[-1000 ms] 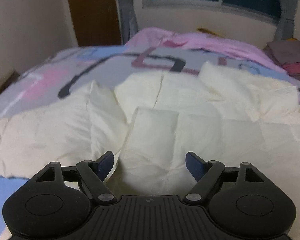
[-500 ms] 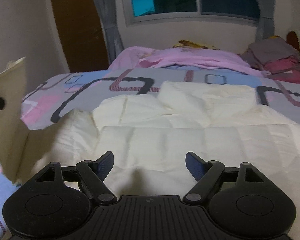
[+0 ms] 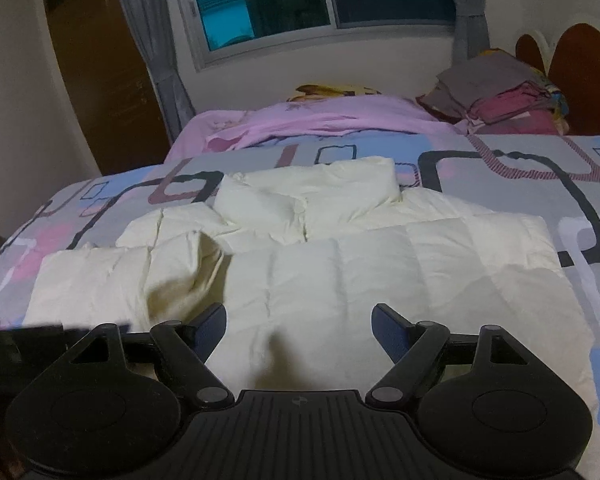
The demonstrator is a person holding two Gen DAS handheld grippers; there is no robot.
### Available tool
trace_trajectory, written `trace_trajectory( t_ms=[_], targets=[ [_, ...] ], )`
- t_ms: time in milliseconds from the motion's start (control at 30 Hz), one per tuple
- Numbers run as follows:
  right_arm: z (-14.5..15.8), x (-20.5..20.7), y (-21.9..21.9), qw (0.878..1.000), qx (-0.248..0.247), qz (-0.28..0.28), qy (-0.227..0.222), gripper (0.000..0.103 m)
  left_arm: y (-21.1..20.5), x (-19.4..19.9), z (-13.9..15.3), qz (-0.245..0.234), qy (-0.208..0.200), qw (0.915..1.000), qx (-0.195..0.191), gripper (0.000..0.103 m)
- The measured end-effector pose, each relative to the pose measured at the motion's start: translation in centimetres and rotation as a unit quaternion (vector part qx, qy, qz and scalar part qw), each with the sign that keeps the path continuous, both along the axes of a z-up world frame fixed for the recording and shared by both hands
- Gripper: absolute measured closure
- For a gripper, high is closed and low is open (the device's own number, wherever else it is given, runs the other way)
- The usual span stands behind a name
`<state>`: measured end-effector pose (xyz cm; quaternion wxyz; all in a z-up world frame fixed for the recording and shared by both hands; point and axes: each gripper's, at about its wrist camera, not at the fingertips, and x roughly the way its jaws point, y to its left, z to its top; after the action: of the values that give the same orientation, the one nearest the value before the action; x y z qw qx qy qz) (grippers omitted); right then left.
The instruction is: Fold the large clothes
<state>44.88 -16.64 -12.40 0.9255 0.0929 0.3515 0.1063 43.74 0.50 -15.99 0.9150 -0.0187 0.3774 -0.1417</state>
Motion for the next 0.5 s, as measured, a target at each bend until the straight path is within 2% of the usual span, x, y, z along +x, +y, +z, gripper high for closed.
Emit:
trace_trajectory(
  t_ms=[33, 67, 233, 367, 433, 500],
  targets=[
    [0.0, 0.0, 0.1, 1.000, 0.006, 0.004, 0.001, 0.024, 0.2, -0.8, 0.1, 0.001, -0.005, 1.0000, 0.002, 0.031],
    [0.0, 0.2, 0.2, 1.000, 0.013, 0.009, 0.002, 0.024, 0.4, -1.5, 0.5, 0.005, -0.014, 0.9999, 0.003, 0.029],
    [-0.3, 1.0, 2.3, 0.999, 0.034, 0.041, 0.011, 0.024, 3.0, -3.4, 2.5, 0.045, -0.021, 0.9986, 0.015, 0.030],
    [-0.8, 1.7, 4.7, 0.996, 0.040, 0.069, 0.026, 0.024, 6.8, -5.0, 3.1, 0.102, -0.040, 0.9925, 0.053, 0.029],
    [-1.7, 2.2, 5.6, 0.995, 0.048, 0.071, 0.044, 0.024, 8.6, -5.5, 2.9, 0.129, -0.036, 0.9885, 0.071, 0.029],
    [-2.5, 2.6, 6.3, 0.994, 0.060, 0.075, 0.061, 0.024, 10.4, -5.9, 2.5, 0.155, -0.024, 0.9849, 0.073, 0.030]
  ],
)
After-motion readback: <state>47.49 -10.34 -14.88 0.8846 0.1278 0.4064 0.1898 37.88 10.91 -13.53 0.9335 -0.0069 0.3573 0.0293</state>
